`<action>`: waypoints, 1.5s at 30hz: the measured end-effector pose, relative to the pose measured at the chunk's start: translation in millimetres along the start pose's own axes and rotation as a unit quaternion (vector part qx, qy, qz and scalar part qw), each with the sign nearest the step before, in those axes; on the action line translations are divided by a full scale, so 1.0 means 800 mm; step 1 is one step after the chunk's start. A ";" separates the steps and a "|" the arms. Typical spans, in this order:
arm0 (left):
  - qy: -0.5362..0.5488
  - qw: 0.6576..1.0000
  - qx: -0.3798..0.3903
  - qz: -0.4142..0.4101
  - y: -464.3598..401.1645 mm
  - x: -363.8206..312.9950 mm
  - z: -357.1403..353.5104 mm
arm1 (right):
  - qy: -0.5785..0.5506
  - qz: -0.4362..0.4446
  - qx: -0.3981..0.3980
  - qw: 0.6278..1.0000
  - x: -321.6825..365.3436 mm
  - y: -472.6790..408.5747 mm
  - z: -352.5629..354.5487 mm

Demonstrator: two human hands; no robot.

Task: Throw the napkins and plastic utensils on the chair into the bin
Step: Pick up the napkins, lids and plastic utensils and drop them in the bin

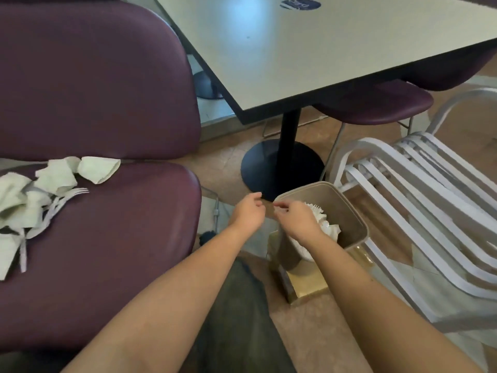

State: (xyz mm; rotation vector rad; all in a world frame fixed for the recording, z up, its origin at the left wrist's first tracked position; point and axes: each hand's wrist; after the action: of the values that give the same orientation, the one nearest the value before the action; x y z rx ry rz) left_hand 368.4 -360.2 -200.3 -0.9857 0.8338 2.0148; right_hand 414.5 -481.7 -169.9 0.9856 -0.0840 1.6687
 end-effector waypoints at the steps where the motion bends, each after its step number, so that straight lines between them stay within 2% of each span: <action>1: -0.001 1.000 -0.018 -0.012 0.004 0.000 0.018 | -0.001 0.021 0.001 1.000 0.014 0.003 -0.006; 5: -0.013 0.995 -0.086 -0.044 0.032 0.018 0.110 | -0.005 0.100 0.026 0.995 0.079 0.025 -0.042; 9: -0.055 0.986 -0.149 -0.043 0.075 0.056 0.205 | 0.007 0.140 0.056 0.988 0.148 0.060 -0.096; 20: -0.098 0.957 -0.263 0.071 0.198 0.195 0.397 | 0.023 0.197 0.133 0.971 0.258 0.152 -0.272; 24: -0.137 0.937 -0.303 0.108 0.223 0.239 0.436 | 0.037 0.202 0.146 0.968 0.279 0.165 -0.325; 29: -0.202 0.913 -0.310 0.172 0.232 0.282 0.471 | 0.055 0.204 0.160 0.964 0.300 0.166 -0.383; 35: -0.238 0.915 -0.270 0.184 0.209 0.319 0.486 | 0.087 0.182 0.202 0.958 0.325 0.149 -0.432; 40: -0.321 0.871 -0.319 0.192 0.200 0.329 0.487 | 0.091 0.170 0.189 0.963 0.347 0.137 -0.463; 42: -0.305 0.868 -0.330 0.209 0.200 0.331 0.495 | 0.094 0.164 0.183 0.965 0.358 0.134 -0.476; 45: -0.213 0.893 -0.341 0.203 0.205 0.335 0.506 | 0.095 0.149 0.181 0.967 0.373 0.134 -0.492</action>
State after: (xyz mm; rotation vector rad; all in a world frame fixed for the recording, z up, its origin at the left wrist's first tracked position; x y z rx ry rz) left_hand -31.1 -39.5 -186.7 -0.6888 0.0652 2.8469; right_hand 104.7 -83.4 -189.5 1.1176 0.2182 2.0974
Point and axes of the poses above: each hand's wrist, its own y-axis away from the middle knuckle, its own z-axis out of the back of the hand, x = y × z, and after that the axes turned 10 degrees about -z, right-handed
